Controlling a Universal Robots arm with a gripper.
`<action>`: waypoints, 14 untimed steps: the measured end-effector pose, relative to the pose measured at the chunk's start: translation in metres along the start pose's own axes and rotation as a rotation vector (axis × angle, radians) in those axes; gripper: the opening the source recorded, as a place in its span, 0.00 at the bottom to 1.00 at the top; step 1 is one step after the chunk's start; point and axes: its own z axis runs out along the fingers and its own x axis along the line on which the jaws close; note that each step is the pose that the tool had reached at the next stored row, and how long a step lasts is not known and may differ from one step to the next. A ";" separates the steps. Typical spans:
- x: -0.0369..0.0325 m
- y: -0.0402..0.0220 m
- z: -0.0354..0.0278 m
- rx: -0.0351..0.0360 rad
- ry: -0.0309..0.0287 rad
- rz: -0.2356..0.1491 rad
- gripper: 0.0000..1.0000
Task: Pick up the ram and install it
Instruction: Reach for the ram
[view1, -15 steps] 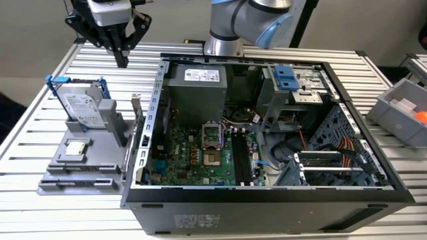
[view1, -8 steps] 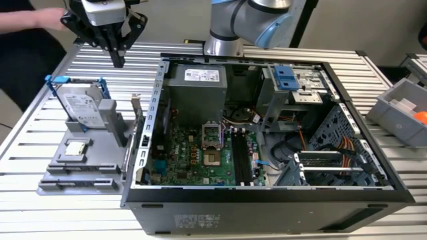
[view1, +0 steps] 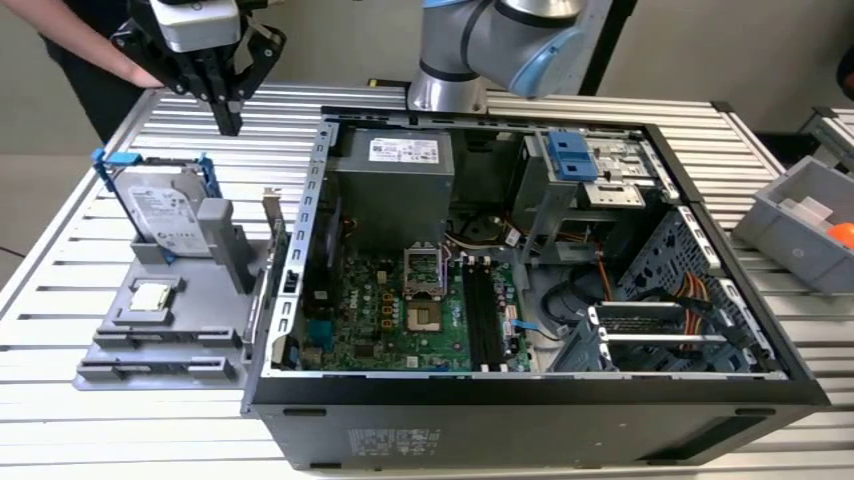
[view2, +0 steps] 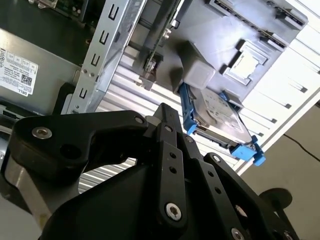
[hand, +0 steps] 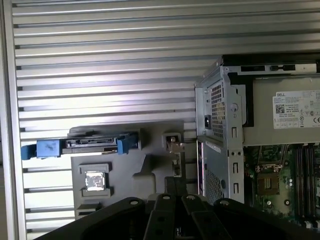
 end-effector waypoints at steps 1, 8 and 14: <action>0.0009 0.0000 -0.0001 0.0001 0.0001 0.000 0.00; 0.0082 -0.0006 -0.0002 0.0001 0.0001 0.000 0.00; 0.0151 -0.0011 -0.0003 0.0001 0.0001 0.000 0.00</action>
